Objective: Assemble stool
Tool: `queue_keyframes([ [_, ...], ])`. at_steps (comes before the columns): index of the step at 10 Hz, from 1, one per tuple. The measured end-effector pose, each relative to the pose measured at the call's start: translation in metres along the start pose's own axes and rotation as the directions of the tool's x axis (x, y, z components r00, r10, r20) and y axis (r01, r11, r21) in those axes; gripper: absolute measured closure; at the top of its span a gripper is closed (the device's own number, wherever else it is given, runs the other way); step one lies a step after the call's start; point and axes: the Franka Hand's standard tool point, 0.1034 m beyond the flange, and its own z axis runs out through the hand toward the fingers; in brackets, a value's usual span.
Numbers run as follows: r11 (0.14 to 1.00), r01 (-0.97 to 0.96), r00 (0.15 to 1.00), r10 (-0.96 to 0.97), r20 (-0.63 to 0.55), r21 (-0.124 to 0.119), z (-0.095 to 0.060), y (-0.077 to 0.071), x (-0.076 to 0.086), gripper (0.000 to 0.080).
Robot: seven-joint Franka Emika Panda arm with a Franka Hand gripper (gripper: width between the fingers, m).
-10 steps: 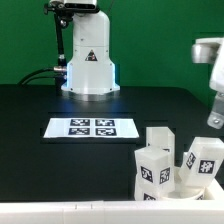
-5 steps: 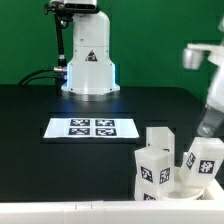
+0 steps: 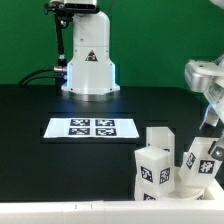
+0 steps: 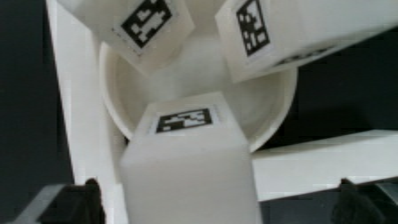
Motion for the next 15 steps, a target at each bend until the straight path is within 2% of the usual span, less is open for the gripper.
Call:
queue_keyframes([
  [2,0.999,-0.038,0.999,0.038,-0.001,0.0,0.003,0.001,0.0,0.0151],
  [4,0.999,-0.044,0.999,0.044,0.0,0.001,0.004,0.001,-0.002,0.0405],
  [5,0.992,-0.123,0.992,0.123,-0.001,0.002,0.004,0.001,-0.002,0.0405],
  [6,0.977,-0.212,0.977,0.212,-0.001,0.002,0.004,0.001,-0.002,0.0466],
  [9,0.913,-0.409,0.913,0.409,-0.001,0.002,0.003,0.002,-0.002,0.0466],
  [10,0.858,-0.514,0.858,0.514,0.005,0.007,0.003,0.002,-0.003,0.0466],
  [11,0.742,-0.67,0.742,0.669,0.049,0.027,0.004,-0.001,-0.008,0.0466],
  [12,0.595,-0.8,0.599,0.785,0.157,0.08,0.007,-0.006,-0.013,0.0466],
  [13,0.506,-0.855,0.518,0.827,0.219,0.114,0.009,0.003,-0.017,0.0466],
  [14,0.491,-0.866,0.499,0.845,0.193,0.089,0.011,0.012,-0.018,0.0466],
  [15,0.424,-0.903,0.43,0.881,0.196,0.076,0.01,0.011,-0.016,0.0466],
])
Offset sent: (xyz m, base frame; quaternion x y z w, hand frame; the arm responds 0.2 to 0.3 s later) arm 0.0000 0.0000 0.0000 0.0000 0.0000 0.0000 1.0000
